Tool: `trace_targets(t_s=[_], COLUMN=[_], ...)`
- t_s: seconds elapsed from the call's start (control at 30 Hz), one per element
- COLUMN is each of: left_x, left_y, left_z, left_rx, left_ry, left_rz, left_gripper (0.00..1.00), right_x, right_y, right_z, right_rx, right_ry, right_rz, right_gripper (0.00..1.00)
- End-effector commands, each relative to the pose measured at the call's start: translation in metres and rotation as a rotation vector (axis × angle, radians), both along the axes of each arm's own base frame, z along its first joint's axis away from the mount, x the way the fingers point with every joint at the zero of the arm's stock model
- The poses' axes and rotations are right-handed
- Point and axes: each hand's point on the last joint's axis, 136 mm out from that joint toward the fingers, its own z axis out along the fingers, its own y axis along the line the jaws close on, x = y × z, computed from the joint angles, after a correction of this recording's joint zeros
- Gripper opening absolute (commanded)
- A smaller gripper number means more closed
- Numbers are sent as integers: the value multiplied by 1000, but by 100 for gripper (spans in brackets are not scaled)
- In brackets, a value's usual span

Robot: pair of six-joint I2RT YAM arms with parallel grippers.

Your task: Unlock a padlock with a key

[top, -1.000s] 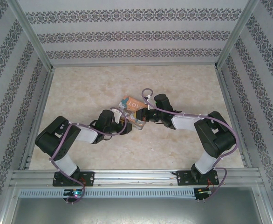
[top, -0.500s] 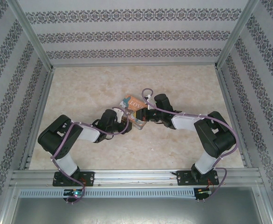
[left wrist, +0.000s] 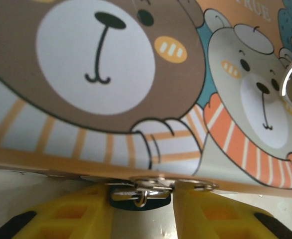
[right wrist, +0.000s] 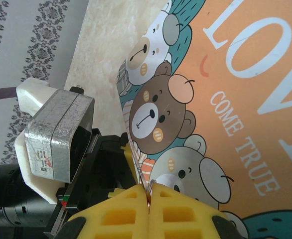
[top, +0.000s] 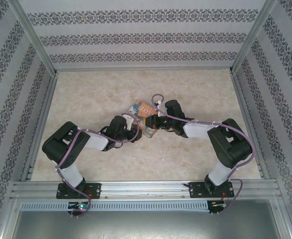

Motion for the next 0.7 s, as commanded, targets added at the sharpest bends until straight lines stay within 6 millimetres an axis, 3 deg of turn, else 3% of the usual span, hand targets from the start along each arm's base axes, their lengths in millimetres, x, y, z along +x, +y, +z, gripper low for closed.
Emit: trace_targets(t_s=[0.0, 0.33, 0.67], left_x=[0, 2, -9], left_y=[-16, -13, -10], left_z=[4, 16, 37], left_rx=[-11, -15, -48], left_ry=[-2, -23, 2], left_rz=[-33, -16, -11], left_gripper=[32, 24, 22], right_x=[-16, -10, -1], right_y=[-4, -4, -20], right_z=[-33, -17, 33], right_rx=[-70, -41, 12], right_ry=[110, 88, -38], right_rz=[14, 3, -42], right_gripper=[0, 0, 0])
